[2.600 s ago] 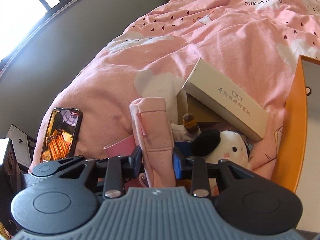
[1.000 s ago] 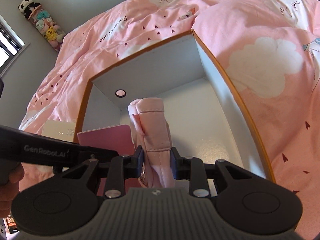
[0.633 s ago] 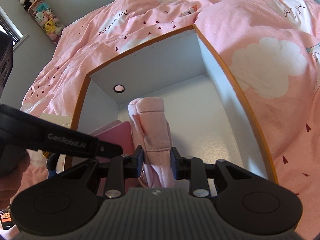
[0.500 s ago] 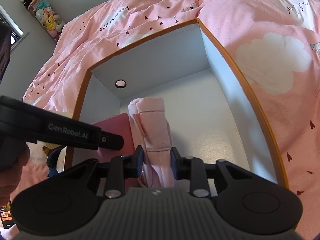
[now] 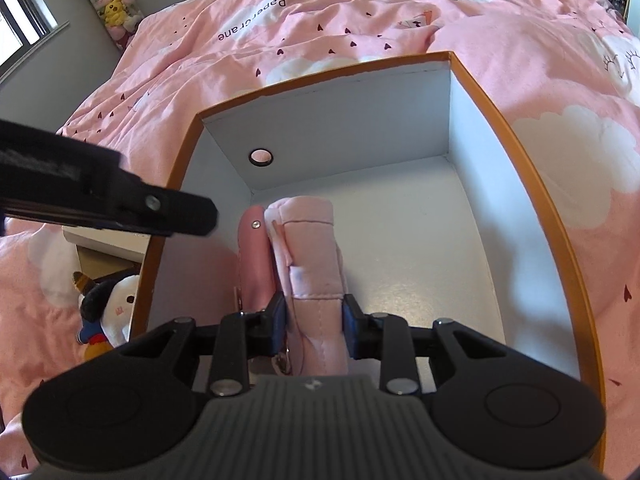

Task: Organize objects
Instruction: 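Lower the pink pouch and pink card holder into the orange box and release, then move the right gripper back to the pile and reach for the plush toy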

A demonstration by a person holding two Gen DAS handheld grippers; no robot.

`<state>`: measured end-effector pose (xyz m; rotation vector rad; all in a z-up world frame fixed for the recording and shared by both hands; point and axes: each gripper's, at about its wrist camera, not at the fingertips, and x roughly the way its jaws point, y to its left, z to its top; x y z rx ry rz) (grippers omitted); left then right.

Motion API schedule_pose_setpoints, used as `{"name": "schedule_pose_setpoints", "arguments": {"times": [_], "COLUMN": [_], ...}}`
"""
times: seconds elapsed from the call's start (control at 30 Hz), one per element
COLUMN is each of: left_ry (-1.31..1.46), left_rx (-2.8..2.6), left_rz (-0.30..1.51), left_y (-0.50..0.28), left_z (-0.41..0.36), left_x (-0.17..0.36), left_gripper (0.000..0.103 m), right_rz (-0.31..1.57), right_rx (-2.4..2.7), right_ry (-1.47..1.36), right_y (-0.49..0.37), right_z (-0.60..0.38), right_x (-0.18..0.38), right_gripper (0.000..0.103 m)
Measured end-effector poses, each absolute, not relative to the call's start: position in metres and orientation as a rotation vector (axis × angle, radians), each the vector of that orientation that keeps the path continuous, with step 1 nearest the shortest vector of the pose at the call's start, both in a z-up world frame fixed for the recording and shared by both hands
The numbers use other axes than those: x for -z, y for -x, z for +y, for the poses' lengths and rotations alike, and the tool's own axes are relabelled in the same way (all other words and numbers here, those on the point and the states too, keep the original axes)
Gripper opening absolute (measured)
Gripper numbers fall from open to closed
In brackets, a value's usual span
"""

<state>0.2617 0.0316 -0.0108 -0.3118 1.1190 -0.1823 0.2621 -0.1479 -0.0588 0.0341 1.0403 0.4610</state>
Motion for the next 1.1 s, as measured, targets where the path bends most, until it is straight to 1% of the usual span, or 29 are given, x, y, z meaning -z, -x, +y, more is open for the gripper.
{"name": "schedule_pose_setpoints", "arguments": {"times": [0.17, 0.23, 0.33, 0.43, 0.57, 0.63, 0.73, 1.1], "left_ry": [0.372, 0.388, 0.43, 0.468, 0.517, 0.544, 0.561, 0.571], "left_rx": [0.156, 0.145, 0.131, 0.125, 0.118, 0.116, 0.111, 0.089], "left_rz": [1.023, 1.003, 1.001, 1.007, 1.005, 1.0, 0.991, 0.973], "left_y": [-0.249, -0.246, -0.243, -0.234, -0.226, -0.22, -0.215, -0.199], "left_z": [0.051, 0.057, 0.065, 0.073, 0.08, 0.085, 0.089, 0.099], "left_x": [-0.004, -0.005, 0.001, 0.007, 0.015, 0.017, 0.019, 0.018], "left_gripper": [0.041, 0.046, 0.047, 0.047, 0.047, 0.047, 0.05, 0.052], "right_rz": [1.072, 1.066, 1.083, 1.094, 1.095, 1.088, 1.071, 1.063], "right_rx": [-0.509, -0.546, -0.583, -0.566, -0.571, -0.567, -0.556, -0.541], "right_ry": [-0.065, -0.054, -0.067, -0.078, -0.107, -0.11, -0.12, -0.111], "right_y": [-0.262, -0.257, -0.258, -0.264, -0.264, -0.263, -0.26, -0.259], "right_z": [-0.138, -0.131, -0.121, -0.117, -0.12, -0.121, -0.125, -0.125], "right_x": [0.05, 0.044, 0.047, 0.057, 0.057, 0.054, 0.05, 0.049], "right_gripper": [0.031, 0.03, 0.025, 0.024, 0.024, 0.026, 0.037, 0.037]}}
